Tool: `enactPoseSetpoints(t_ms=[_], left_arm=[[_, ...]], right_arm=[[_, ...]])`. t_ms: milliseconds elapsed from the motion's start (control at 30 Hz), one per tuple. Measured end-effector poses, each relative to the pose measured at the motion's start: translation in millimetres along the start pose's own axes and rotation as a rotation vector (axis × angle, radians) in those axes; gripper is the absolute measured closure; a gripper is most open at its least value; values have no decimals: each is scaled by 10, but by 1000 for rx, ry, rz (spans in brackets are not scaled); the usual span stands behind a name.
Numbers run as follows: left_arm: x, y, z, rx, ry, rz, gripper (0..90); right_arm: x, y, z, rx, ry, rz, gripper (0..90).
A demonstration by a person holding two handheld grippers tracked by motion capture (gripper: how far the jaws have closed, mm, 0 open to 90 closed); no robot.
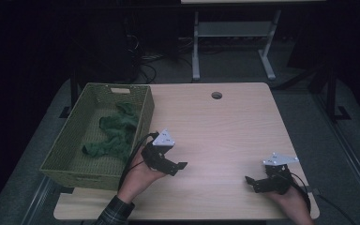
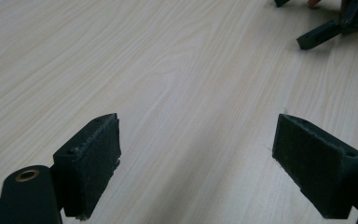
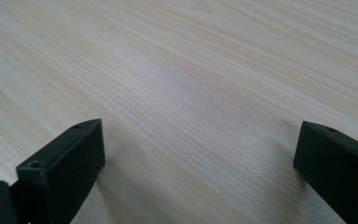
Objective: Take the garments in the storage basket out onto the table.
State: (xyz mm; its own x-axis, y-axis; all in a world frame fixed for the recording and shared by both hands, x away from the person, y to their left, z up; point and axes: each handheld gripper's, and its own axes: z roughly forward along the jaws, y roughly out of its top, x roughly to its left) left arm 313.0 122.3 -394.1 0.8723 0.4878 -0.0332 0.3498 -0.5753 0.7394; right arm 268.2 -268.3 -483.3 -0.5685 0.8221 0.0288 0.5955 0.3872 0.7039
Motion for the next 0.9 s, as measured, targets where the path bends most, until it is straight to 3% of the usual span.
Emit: enactPoseSetpoints(t_ms=[367,767,900], left_arm=[[55,124,-135,-26,-19,-9,143],[167,228,-239,14,-23,21,143],[248,258,-318,-8,-31,11,143]], right_arm=[[0,0,0,0,0,1,17],[0,0,0,-1,0,0,17],[0,0,0,0,0,0,17]])
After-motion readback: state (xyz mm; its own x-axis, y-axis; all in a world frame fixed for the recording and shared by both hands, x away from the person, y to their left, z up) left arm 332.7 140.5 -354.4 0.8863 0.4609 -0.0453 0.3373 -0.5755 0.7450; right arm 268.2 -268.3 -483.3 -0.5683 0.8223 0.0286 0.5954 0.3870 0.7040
